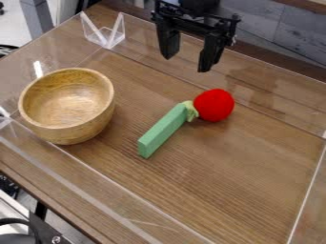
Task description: Put the green stick in the brown bowl
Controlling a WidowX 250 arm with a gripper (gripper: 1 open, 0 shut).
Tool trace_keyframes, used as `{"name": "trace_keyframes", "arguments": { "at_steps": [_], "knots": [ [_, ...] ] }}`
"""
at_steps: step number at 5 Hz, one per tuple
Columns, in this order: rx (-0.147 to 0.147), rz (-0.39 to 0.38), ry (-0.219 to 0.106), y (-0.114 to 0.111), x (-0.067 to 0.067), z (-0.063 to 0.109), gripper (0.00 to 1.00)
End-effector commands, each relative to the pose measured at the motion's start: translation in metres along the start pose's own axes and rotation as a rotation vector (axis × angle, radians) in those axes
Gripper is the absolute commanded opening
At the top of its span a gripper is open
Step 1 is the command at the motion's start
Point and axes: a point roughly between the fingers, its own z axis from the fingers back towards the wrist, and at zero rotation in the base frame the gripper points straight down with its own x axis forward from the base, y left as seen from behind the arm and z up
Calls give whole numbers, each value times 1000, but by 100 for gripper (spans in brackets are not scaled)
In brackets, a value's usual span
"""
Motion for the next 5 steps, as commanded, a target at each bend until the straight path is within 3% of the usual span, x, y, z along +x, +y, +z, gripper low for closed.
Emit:
{"name": "trace_keyframes", "arguments": {
  "at_steps": [1, 3, 5],
  "knots": [
    [1, 1, 4, 3, 5, -2, 100],
    [2, -1, -26, 8, 10, 13, 100],
    [0, -16, -27, 5, 7, 19, 100]
  ]
}}
